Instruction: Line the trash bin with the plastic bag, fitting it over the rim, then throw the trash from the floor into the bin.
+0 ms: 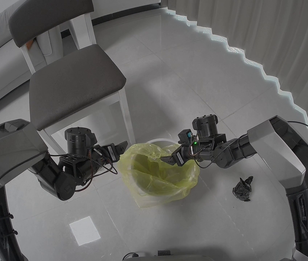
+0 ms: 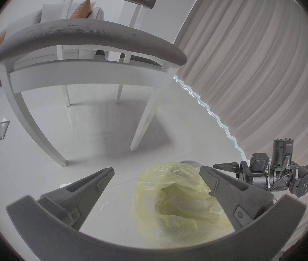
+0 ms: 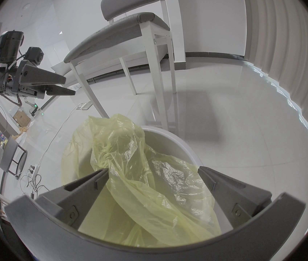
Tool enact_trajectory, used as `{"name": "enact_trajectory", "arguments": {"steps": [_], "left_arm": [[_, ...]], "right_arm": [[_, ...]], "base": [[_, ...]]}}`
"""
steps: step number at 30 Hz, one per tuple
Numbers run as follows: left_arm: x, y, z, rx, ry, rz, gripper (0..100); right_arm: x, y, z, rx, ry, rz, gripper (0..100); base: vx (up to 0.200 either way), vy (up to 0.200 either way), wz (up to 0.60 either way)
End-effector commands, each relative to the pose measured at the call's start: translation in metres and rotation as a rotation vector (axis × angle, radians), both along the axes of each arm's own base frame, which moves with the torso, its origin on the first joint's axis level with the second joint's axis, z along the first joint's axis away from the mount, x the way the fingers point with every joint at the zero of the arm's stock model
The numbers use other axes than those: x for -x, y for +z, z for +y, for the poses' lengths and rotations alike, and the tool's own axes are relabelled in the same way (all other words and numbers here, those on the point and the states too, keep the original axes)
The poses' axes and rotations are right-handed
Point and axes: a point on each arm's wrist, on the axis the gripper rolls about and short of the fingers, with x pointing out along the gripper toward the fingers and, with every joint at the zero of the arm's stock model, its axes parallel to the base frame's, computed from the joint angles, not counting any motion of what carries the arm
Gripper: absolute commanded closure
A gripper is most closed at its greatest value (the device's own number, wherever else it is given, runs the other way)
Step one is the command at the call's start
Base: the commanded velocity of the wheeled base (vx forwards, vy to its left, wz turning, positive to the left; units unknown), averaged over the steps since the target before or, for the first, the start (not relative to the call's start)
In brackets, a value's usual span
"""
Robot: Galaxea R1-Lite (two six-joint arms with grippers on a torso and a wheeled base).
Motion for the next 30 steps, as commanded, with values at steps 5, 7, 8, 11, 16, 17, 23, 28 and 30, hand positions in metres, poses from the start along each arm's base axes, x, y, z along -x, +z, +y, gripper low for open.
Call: {"name": "enact_trajectory", "arguments": {"steps": [5,7,8,11,16,17,23,28,30], "left_arm": [[0.001,-0.001,0.008,-0.001,0.018,0.002,0],[0.001,-0.001,0.008,-0.001,0.018,0.001,0],[0.001,0.0,0.008,0.0,0.018,0.0,0],[0.001,-0.001,0.007,0.001,0.016,-0.005,0],[0.001,-0.001,0.008,0.005,0.019,-0.012,0],[0.001,-0.001,0.008,0.005,0.019,-0.012,0],[0.002,0.001,0.006,0.004,0.014,-0.015,0],[0.002,0.0,0.006,0.006,0.013,-0.015,0],[0.002,0.0,0.006,0.005,0.013,-0.013,0]], "right_arm": [[-0.003,-0.009,0.001,0.029,0.004,-0.009,100],[-0.004,-0.009,0.0,0.037,-0.019,-0.01,100],[-0.004,-0.008,-0.001,0.04,-0.032,-0.013,100],[-0.006,0.001,-0.006,0.034,-0.046,-0.03,100],[-0.012,0.019,-0.013,0.013,-0.067,-0.07,100],[-0.015,0.023,-0.014,0.005,-0.071,-0.083,100],[-0.025,0.053,-0.016,-0.025,-0.086,-0.14,100],[-0.03,0.071,-0.013,-0.04,-0.089,-0.159,100],[-0.033,0.074,-0.012,-0.044,-0.091,-0.164,100]], "base": [[0.0,0.0,0.0],[0.0,0.0,0.0],[0.0,0.0,0.0],[0.0,0.0,0.0],[0.0,0.0,0.0],[0.0,0.0,0.0],[0.0,0.0,0.0],[0.0,0.0,0.0],[0.0,0.0,0.0]]}}
